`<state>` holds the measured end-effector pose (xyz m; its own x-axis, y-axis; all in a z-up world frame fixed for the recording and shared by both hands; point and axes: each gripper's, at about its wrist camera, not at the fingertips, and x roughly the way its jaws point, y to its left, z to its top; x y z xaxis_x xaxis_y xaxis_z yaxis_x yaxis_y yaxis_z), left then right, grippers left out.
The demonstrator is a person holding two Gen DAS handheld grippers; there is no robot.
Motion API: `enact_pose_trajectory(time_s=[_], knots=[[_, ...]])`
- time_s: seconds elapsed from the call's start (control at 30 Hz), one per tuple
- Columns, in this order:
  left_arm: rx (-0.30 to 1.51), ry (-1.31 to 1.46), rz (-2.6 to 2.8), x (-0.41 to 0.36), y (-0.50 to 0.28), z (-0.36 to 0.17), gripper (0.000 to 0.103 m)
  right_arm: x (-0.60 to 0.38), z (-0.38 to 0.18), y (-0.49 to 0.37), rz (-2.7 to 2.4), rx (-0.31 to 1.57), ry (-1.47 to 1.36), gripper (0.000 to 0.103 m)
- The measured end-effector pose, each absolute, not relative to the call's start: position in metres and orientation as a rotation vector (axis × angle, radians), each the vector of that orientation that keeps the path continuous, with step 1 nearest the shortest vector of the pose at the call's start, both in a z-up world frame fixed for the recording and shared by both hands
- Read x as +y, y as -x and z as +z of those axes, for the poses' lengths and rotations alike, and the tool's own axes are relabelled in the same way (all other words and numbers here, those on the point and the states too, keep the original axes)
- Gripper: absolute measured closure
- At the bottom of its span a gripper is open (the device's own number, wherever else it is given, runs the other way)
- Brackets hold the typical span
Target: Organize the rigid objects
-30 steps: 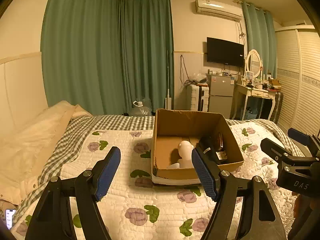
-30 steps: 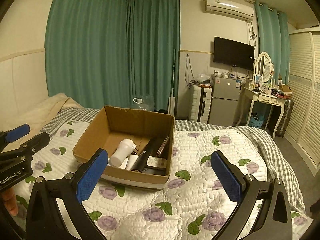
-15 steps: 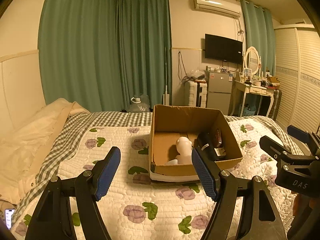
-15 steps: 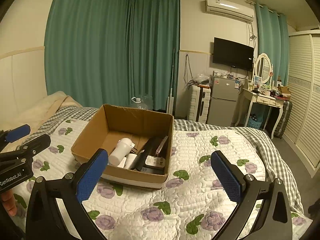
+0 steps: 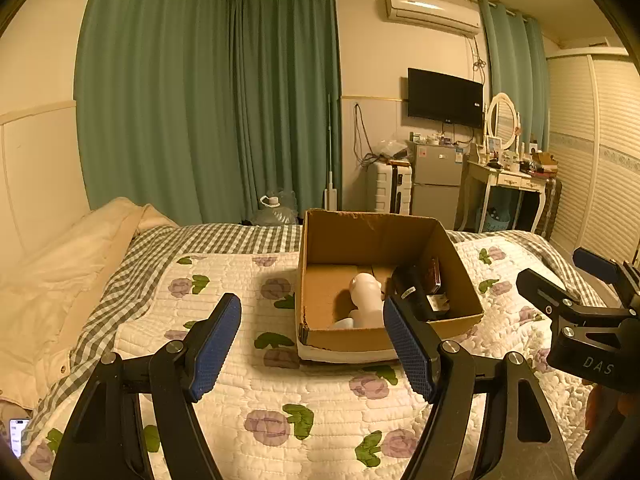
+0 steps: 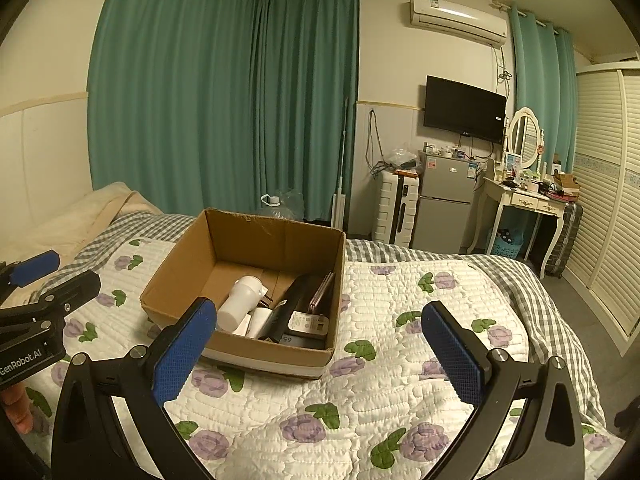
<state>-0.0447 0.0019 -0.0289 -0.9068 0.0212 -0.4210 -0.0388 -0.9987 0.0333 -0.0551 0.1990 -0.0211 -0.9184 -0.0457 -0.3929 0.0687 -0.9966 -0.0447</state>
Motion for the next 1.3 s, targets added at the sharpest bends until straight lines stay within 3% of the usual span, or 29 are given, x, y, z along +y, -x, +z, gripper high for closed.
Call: enact_pose_trajectory(time_s=[1.3], knots=[[0.076,0.673,3.029,0.0017,0.0436,-0.0325,0.027,0.1913,-0.0297,0.0562,-3.013,0.123,-0.657,0.000]])
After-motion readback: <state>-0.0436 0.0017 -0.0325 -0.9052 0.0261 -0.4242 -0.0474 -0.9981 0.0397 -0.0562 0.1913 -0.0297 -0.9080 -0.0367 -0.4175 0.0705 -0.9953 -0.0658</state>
